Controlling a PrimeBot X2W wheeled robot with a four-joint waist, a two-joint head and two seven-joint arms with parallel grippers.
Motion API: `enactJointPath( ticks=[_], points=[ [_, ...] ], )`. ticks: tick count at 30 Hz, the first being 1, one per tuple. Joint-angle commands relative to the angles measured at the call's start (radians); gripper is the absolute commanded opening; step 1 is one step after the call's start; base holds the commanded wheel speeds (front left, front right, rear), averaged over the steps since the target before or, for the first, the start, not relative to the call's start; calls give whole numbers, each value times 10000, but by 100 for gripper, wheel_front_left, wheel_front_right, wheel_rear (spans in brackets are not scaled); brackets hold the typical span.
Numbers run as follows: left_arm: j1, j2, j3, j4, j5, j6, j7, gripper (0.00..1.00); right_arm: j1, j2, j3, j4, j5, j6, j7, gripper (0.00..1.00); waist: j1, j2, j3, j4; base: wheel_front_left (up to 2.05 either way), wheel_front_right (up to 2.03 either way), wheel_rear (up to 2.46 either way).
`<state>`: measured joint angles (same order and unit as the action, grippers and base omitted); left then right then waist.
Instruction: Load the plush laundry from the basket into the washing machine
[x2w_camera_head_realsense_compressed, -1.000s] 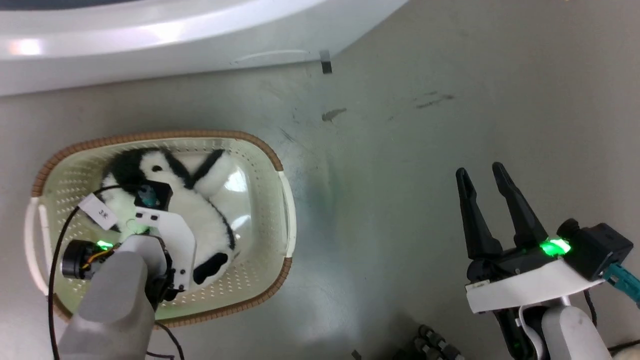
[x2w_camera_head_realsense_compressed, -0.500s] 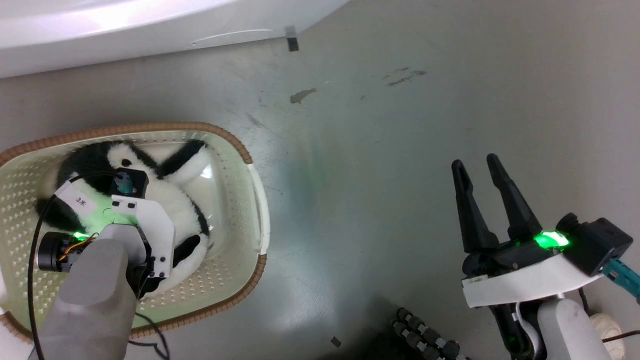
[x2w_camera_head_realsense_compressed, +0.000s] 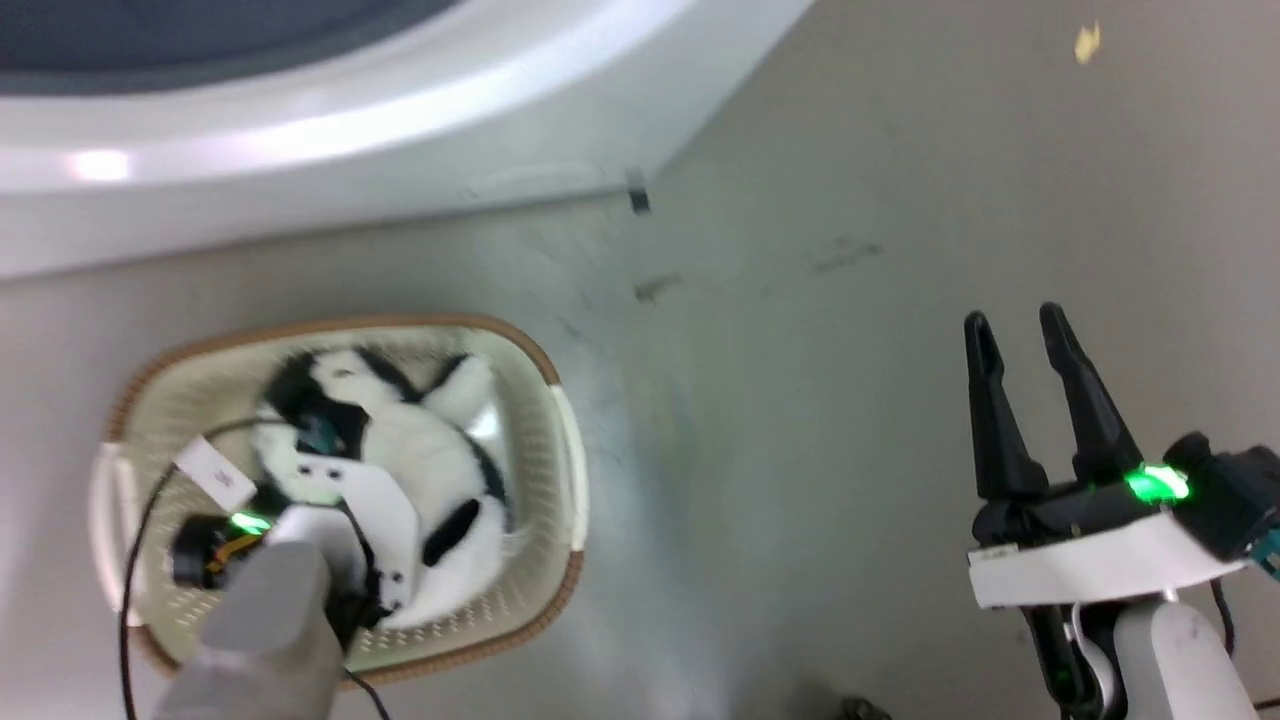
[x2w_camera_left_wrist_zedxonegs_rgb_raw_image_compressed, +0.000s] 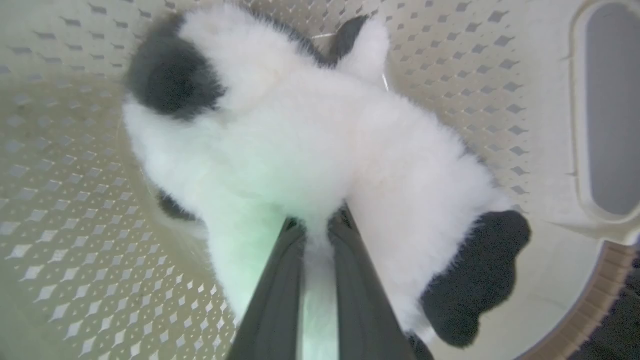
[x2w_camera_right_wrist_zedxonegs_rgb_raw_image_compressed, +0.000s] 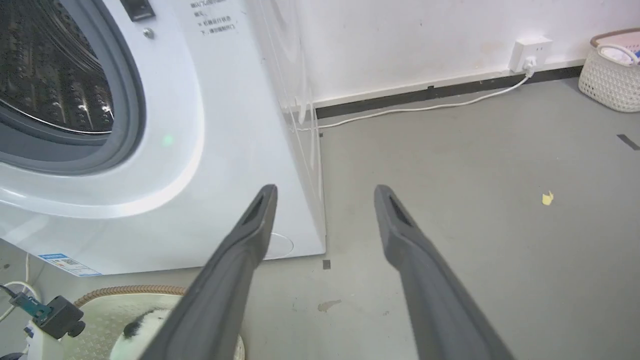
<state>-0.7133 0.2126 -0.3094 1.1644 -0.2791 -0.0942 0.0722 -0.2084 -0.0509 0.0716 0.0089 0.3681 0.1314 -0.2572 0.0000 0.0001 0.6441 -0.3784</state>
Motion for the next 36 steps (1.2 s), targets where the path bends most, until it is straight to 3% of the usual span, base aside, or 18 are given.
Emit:
enactJointPath(
  ticks=[1, 10, 20, 24, 29, 36],
  points=[
    [183, -106, -43, -15, -61, -77, -247, 0, 167, 7, -81, 10, -140, -7, -45, 100, 0, -1, -1086, 668, 0, 0, 0],
    [1356, -822, -233, -191, -580, -325, -2003, 0, 1119, 7, -618, 10, -878, -7, -45, 100, 0, -1, -3379, 1785, 0, 0, 0],
    [2583, -990, -474, -1476, -1253, -361, -3190, 0, 1891, 7, -806, 42, -1315, -7, -45, 100, 0, -1, -4744, 2418, 0, 0, 0],
    [3008, -937, -292, -2764, -1401, -362, -3321, 0, 2062, 7, -812, 54, -1347, -7, -45, 100, 0, -1, -4966, 2509, 0, 0, 0],
    [3616, -744, 185, -5535, -1062, -57, -3335, 0, 2085, 7, -796, 20, -1347, -7, -45, 100, 0, -1, -4980, 2504, 0, 0, 0],
    [3596, -298, 744, -8388, -772, 242, -3265, 0, 1822, 7, -570, -125, -1356, -7, -45, 100, 0, -1, -4086, 2122, 0, 0, 0]
  ],
)
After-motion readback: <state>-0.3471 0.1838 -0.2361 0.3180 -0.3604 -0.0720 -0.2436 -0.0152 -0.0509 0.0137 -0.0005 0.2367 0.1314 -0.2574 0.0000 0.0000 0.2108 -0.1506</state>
